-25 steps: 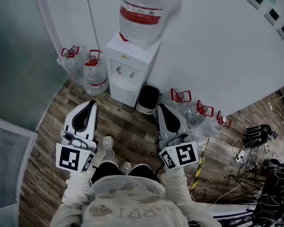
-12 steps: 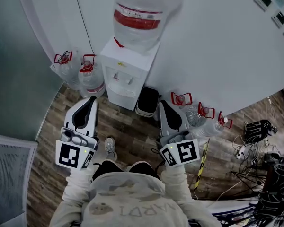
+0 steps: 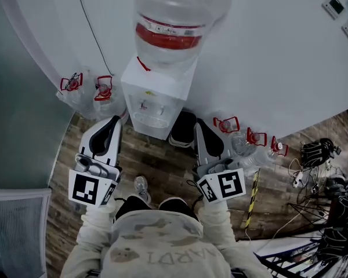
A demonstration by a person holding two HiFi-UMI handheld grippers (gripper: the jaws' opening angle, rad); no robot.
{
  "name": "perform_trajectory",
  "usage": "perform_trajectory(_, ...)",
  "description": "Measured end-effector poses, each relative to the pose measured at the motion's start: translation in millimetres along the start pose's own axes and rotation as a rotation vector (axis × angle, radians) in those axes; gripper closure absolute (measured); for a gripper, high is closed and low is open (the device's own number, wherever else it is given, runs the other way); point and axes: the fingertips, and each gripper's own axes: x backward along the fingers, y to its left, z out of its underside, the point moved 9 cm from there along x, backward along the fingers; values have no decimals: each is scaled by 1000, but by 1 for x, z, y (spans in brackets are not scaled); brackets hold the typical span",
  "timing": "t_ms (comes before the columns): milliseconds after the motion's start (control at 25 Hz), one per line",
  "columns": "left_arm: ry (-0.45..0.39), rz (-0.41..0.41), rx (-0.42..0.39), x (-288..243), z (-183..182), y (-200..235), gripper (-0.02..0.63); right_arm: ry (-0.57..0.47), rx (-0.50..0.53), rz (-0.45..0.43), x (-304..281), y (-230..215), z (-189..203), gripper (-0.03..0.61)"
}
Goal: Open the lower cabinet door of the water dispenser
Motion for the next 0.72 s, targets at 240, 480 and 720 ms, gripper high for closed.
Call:
perform_trajectory(240,5,49,12,-27,13,24,611,12,4,47,-22,-6,9,569)
perform_trajectory(480,15,97,23,-49,21,42,611,30,6,90,-39,-11,14,569)
perform_trajectory(720,54,135,49,-62,44,55,611,80,-7,122,-51,-11,35,569)
